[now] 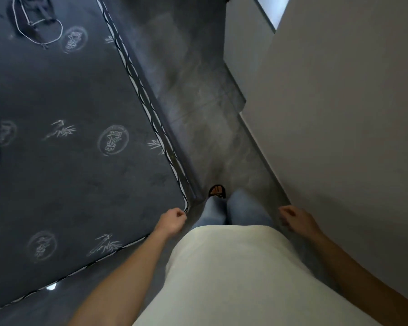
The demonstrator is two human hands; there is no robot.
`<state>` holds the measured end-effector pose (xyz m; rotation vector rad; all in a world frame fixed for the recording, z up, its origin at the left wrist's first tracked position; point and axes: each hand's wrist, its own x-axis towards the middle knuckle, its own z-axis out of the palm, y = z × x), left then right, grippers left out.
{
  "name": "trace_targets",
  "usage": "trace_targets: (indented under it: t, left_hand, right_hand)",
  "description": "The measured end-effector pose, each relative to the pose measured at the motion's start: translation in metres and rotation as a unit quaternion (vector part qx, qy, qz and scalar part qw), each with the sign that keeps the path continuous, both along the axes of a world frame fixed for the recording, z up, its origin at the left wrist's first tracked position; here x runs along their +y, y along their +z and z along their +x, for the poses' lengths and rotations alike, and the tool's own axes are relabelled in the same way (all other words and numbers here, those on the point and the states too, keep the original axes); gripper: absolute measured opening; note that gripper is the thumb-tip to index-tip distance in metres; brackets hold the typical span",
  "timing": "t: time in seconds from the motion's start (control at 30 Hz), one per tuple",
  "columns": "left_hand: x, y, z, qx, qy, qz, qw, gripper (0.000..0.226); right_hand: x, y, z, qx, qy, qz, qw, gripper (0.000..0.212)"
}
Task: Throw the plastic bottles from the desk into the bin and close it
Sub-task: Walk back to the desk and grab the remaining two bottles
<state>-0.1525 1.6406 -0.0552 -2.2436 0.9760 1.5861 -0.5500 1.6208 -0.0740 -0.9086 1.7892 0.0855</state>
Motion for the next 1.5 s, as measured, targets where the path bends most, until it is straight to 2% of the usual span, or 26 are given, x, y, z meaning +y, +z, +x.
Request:
trace_targets:
  t: [0.13, 0.2, 0.4, 0.53, 0.73, 0.83, 0.93, 1.03, 1.17, 1.4, 1.5]
  left_hand:
    - [-0.1, 0.004, -0.02, 0.025, 0.0, -0.053, 0.998, 0.024]
    - [-0.146, 0.004, -0.029, 0.04, 0.013, -0.068, 0.997, 0.025]
    - [-0.244, 0.002, -0.035, 0.034, 0.023, -0.09, 0.995, 0.029]
    - [-0.262, 0.001, -0.02, 0.004, 0.062, -0.076, 0.995, 0.025]
    - [-0.248, -0.002, 0.018, -0.03, 0.106, -0.008, 0.994, 0.024]
    - [-0.246, -0.003, 0.041, -0.034, 0.138, 0.021, 0.99, 0.025]
    - [-0.259, -0.006, 0.068, -0.03, 0.158, 0.046, 0.986, 0.027]
    - [-0.291, -0.012, 0.098, -0.022, 0.165, 0.072, 0.983, 0.029]
    - [-0.363, -0.019, 0.136, -0.002, 0.172, 0.059, 0.983, 0.027]
    - [-0.557, -0.008, 0.184, 0.015, 0.173, -0.036, 0.984, 0.016]
    - [-0.636, -0.013, 0.202, 0.022, 0.143, -0.068, 0.987, 0.017]
  right_hand:
    - [-0.019, 0.001, -0.019, 0.032, 0.005, 0.062, 0.998, 0.023]
    - [-0.04, 0.002, -0.03, 0.053, 0.047, 0.072, 0.995, 0.023]
    - [-0.151, 0.005, -0.039, 0.064, 0.081, 0.083, 0.991, 0.024]
    - [-0.247, 0.005, -0.014, 0.023, 0.065, 0.073, 0.995, 0.021]
    - [-0.394, 0.01, 0.069, -0.018, 0.131, -0.007, 0.991, 0.023]
    - [-0.461, 0.016, 0.113, -0.048, 0.125, -0.037, 0.99, 0.023]
    - [-0.517, 0.023, 0.153, -0.037, 0.153, -0.055, 0.986, 0.016]
    - [-0.559, 0.019, 0.184, -0.036, 0.145, -0.043, 0.988, 0.018]
    - [-0.595, 0.013, 0.209, -0.017, 0.134, -0.013, 0.991, 0.021]
    - [-0.621, 0.017, 0.216, 0.026, 0.081, 0.066, 0.994, 0.023]
    - [-0.637, 0.018, 0.216, 0.051, 0.111, 0.084, 0.989, 0.025]
